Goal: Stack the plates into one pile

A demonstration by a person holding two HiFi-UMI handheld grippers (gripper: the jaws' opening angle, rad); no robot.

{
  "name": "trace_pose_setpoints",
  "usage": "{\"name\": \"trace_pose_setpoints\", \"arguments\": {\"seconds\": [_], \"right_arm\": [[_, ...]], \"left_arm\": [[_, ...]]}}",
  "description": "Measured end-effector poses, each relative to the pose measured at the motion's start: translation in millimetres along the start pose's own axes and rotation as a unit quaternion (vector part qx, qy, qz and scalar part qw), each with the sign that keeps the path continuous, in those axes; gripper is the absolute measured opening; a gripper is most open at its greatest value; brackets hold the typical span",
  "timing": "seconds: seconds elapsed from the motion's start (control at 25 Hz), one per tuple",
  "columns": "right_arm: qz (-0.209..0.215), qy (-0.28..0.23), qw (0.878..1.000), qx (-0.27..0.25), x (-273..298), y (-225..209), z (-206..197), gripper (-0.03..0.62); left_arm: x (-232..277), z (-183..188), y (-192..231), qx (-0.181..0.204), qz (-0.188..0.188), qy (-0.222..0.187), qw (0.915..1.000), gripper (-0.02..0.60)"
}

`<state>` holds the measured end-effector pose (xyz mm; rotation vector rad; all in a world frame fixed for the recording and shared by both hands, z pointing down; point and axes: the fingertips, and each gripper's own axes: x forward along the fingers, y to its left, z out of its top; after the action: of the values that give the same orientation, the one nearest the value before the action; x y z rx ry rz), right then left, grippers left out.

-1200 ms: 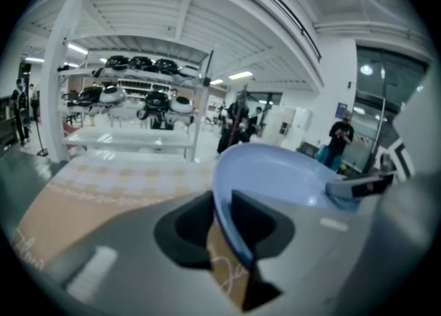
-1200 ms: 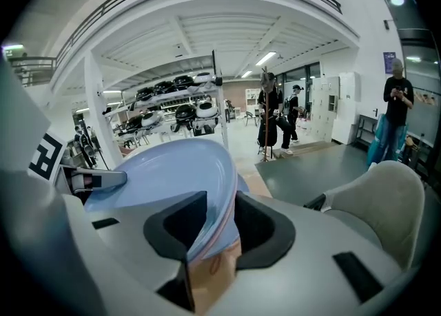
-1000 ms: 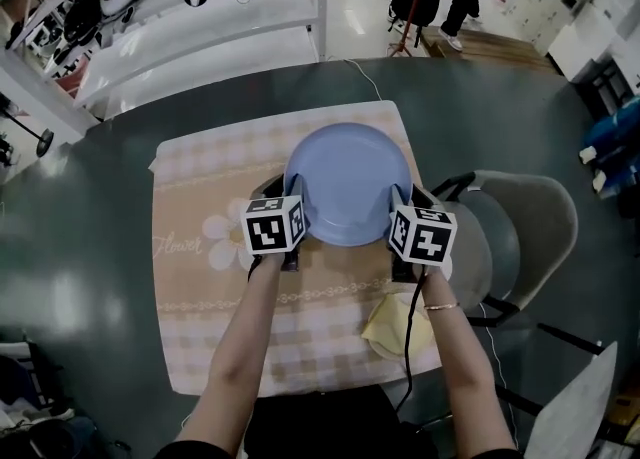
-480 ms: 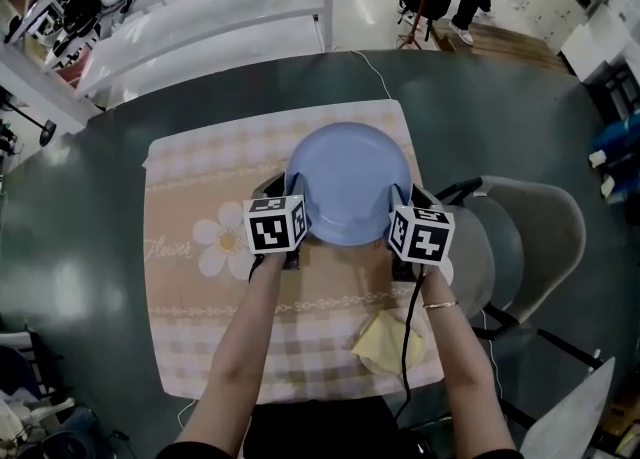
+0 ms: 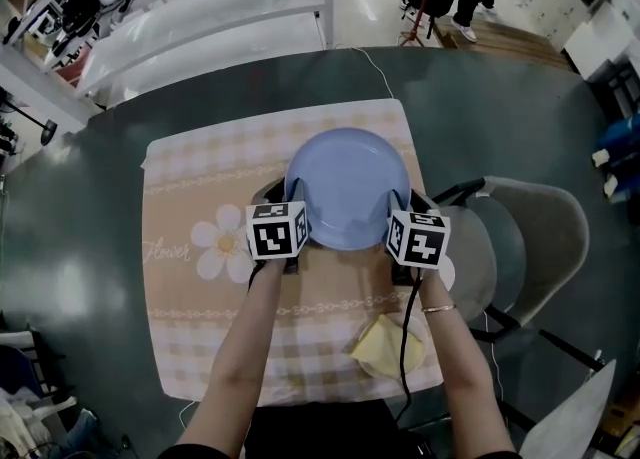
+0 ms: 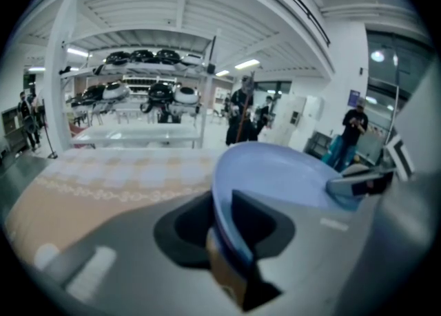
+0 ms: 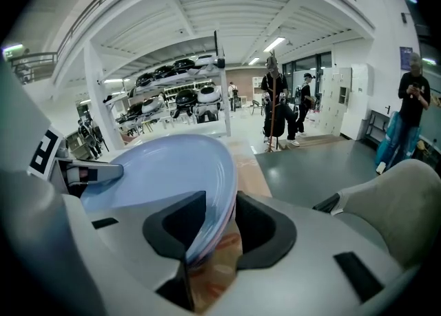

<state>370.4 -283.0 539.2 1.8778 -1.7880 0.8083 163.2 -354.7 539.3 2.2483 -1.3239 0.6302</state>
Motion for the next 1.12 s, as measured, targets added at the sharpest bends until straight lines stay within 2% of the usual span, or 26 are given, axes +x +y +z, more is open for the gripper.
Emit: {"name": "trace_pose_setpoints", "arguments": {"seconds": [0.56, 0.64, 0.72, 0.92, 1.12], "right_arm": [[-0.004, 0.003, 1.000, -0.012, 1, 0, -5, 0.145], [-0.004, 0.001, 1.000, -0.008, -1, 0, -5, 0.150], [-0.005, -0.005, 1.000, -0.006, -2, 0, -3, 0.153], [-0.009, -0.019, 1.000, -0.009, -9, 0, 2, 0.153], [-0.004, -0.041, 0.999, -0.014, -23, 5, 11, 0.144]], "left_arm": [[1, -1, -1, 0.029, 0.015, 0.000, 0.9995, 0.097], [1, -2, -1, 0.032, 0.014, 0.001, 0.9994, 0.122], [0, -2, 1, 0.036, 0.018, 0.002, 0.9992, 0.148], [-5, 1, 6, 0.041, 0.027, 0.000, 0.9988, 0.156], [-20, 10, 8, 0.039, 0.027, -0.023, 0.9986, 0.138]]}}
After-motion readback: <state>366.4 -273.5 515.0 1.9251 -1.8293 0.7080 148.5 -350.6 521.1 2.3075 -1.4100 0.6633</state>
